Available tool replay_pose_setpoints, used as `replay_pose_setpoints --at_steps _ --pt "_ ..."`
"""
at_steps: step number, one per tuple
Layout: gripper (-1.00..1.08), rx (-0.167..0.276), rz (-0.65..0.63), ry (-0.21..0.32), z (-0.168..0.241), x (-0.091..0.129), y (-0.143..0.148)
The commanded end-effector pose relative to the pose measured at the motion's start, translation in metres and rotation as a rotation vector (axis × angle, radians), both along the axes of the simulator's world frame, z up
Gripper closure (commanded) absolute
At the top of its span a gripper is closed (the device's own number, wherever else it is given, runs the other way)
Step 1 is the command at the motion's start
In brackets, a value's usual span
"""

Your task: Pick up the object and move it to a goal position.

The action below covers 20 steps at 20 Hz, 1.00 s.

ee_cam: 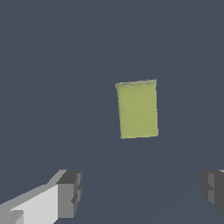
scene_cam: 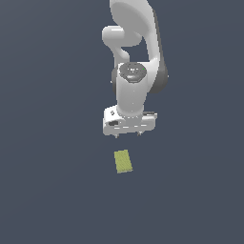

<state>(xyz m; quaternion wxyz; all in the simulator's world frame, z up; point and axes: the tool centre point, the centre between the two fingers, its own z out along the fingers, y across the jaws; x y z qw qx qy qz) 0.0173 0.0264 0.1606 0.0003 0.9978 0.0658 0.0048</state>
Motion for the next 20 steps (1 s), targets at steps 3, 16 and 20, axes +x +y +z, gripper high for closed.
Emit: replay_pose_setpoints --at_steps 3,16,20 --pt "-0.92 -0.001 0.021 0.003 -0.020 0.015 -0.005" --pt "-0.92 -0.001 0.084 0.009 -0.090 0.052 -0.021" --pt "-0.92 -0.001 0.091 0.009 -0.099 0.056 -0.023"
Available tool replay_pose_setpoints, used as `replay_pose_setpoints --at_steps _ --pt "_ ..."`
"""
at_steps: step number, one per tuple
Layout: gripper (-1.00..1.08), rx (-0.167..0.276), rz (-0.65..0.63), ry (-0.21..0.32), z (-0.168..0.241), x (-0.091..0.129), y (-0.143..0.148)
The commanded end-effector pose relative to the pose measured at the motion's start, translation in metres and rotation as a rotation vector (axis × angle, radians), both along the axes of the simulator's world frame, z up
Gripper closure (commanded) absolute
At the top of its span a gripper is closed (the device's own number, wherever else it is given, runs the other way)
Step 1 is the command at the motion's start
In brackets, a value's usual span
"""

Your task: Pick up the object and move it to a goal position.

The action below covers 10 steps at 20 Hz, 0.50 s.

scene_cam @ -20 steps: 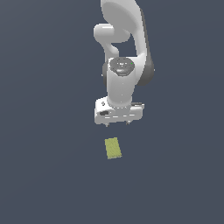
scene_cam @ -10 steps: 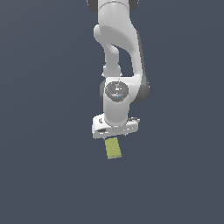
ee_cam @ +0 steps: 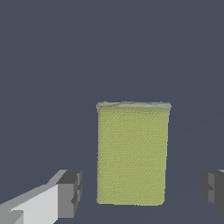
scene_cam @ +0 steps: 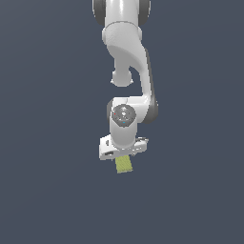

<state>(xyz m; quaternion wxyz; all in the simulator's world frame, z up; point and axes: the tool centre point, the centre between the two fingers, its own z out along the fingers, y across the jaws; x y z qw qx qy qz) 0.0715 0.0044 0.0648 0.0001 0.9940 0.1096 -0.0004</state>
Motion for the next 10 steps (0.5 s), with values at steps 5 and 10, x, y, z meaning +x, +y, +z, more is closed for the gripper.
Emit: replay_pose_setpoints --at_steps 5,10 --pt "-0.92 0.000 0.003 0.000 -0.005 0.002 -0.001" --pt "-0.92 0.000 0.004 0.000 -0.018 0.001 -0.001"
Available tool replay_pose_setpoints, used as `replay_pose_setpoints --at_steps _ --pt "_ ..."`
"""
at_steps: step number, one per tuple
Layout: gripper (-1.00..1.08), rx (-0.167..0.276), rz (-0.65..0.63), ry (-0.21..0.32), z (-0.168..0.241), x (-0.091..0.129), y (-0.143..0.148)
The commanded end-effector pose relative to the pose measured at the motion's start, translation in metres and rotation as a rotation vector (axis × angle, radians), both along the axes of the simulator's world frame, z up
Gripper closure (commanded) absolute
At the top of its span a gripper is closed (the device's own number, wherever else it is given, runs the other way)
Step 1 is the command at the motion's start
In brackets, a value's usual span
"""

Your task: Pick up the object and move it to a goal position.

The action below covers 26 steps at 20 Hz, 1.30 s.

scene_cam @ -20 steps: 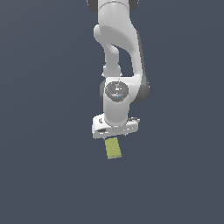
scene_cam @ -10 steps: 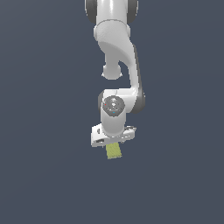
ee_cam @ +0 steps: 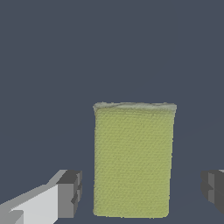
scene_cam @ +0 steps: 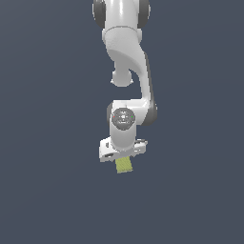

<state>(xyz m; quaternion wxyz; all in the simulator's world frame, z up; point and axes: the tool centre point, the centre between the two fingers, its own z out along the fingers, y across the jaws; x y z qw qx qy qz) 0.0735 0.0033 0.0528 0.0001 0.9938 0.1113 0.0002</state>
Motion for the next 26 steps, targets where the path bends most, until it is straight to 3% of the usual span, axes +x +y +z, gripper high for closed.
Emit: replay_pose_setpoints --at_steps 1,12,13,26 --pt "-0.92 0.000 0.000 0.001 -0.010 -0.001 0.000" --pt "-0.92 0.000 0.002 0.000 -0.043 0.000 0.000" --pt "1.08 0.000 0.002 0.000 -0.043 0.000 0.000" --pt "1.08 0.000 0.001 0.001 -0.040 0.000 0.000"
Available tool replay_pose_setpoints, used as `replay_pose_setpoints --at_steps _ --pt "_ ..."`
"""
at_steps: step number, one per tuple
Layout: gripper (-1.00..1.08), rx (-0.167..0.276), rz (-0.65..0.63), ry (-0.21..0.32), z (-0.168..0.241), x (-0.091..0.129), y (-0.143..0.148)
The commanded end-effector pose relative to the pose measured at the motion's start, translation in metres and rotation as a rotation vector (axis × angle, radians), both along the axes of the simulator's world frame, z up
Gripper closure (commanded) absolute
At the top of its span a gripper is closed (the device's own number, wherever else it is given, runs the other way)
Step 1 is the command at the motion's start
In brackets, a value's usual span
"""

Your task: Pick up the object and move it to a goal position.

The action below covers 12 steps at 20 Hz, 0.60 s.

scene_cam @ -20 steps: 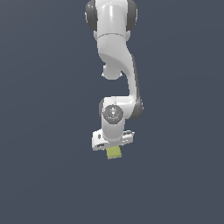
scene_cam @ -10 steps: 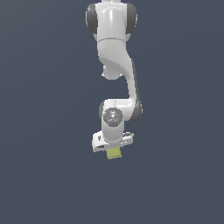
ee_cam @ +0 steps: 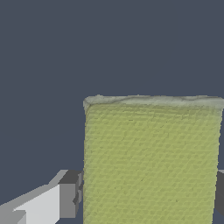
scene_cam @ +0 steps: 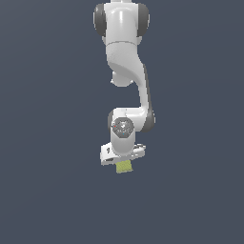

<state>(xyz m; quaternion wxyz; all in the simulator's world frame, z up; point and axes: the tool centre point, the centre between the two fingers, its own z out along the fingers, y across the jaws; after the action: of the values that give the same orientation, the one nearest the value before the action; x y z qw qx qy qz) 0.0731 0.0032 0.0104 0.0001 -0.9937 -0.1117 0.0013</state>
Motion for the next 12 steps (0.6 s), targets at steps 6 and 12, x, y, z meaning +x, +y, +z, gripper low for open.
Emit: replay_pose_setpoints --at_steps 6,12 --pt "1.08 0.000 0.000 -0.002 0.028 0.003 0.002" --pt "1.08 0.000 0.000 -0.002 0.079 0.008 0.006"
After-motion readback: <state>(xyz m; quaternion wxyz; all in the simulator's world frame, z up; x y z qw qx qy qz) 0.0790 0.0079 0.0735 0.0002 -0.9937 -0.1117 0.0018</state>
